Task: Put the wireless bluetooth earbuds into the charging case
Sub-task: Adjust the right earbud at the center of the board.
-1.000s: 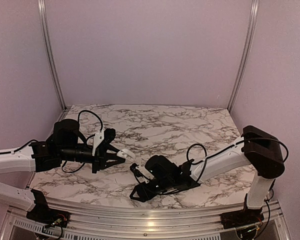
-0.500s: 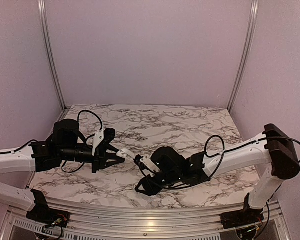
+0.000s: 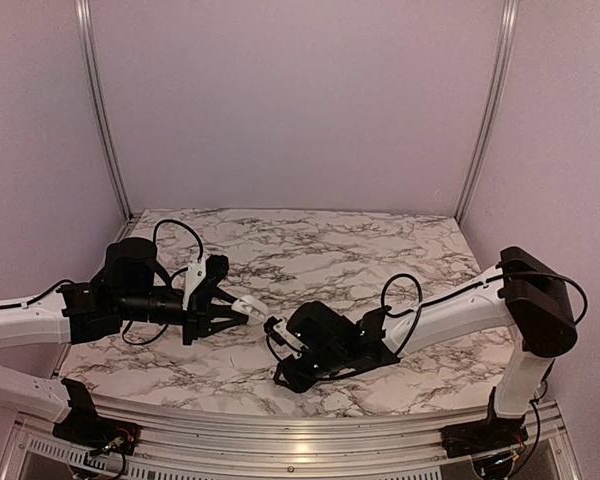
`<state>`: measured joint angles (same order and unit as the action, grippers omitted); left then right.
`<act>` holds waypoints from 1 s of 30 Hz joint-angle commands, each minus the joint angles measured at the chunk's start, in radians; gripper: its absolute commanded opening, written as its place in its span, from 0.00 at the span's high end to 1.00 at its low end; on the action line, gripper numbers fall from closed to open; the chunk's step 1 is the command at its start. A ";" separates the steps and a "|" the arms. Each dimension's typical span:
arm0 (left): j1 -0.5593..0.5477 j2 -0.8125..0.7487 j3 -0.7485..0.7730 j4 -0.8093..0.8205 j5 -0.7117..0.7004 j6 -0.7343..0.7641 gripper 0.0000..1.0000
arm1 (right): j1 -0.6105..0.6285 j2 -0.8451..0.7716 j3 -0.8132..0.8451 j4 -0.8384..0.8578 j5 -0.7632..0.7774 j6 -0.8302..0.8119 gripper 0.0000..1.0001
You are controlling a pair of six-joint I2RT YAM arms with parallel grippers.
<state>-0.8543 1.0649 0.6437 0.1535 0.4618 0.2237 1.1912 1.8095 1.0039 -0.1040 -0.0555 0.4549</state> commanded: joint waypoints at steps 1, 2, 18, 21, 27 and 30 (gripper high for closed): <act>0.006 -0.025 -0.010 0.034 0.000 -0.008 1.00 | -0.001 0.037 0.086 -0.012 0.086 -0.099 0.64; 0.007 -0.026 -0.010 0.034 -0.001 -0.009 1.00 | -0.001 0.048 0.111 -0.021 0.092 -0.110 0.65; 0.034 -0.042 -0.023 0.038 -0.050 -0.029 1.00 | 0.003 0.154 0.193 -0.008 0.082 -0.141 0.88; 0.035 -0.042 -0.023 0.038 -0.050 -0.031 1.00 | 0.004 0.144 0.170 -0.007 0.097 -0.127 0.88; 0.035 -0.037 -0.022 0.038 -0.048 -0.031 1.00 | 0.004 0.087 0.100 0.002 0.126 -0.102 0.89; 0.035 -0.034 -0.020 0.038 -0.046 -0.030 1.00 | 0.005 0.056 0.071 0.007 0.125 -0.088 0.89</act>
<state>-0.8227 1.0454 0.6327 0.1600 0.4171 0.1978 1.1912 1.9259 1.1084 -0.0994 0.0505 0.3370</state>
